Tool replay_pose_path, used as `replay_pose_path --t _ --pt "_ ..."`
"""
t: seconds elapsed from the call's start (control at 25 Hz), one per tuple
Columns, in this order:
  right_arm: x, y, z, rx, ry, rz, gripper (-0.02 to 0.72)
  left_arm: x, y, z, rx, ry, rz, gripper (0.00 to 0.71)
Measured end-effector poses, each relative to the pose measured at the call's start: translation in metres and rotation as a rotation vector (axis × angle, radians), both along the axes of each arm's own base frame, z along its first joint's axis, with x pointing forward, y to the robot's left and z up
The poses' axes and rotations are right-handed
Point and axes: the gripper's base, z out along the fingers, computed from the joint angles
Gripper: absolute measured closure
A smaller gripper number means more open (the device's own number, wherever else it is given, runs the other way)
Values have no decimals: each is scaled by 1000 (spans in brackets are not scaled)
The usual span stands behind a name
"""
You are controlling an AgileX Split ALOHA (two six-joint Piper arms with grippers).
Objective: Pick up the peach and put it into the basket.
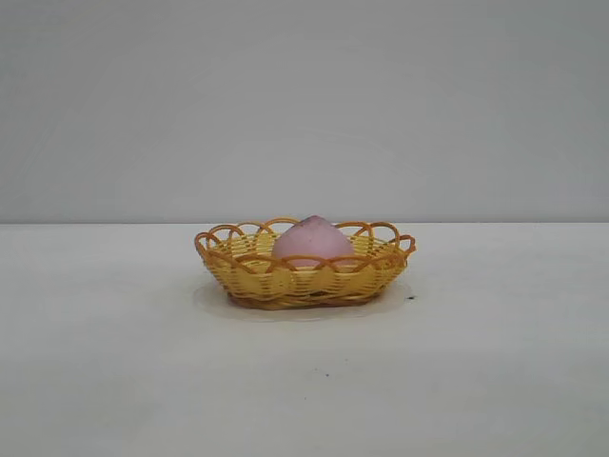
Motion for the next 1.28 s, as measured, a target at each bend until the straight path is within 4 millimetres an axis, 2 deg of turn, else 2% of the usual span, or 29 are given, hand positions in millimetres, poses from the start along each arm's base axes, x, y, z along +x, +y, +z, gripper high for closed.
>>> replay_pose_path --t 1.28 --pt "0 1 0 4 0 -18 357 0 0 0 0 0 0 191"
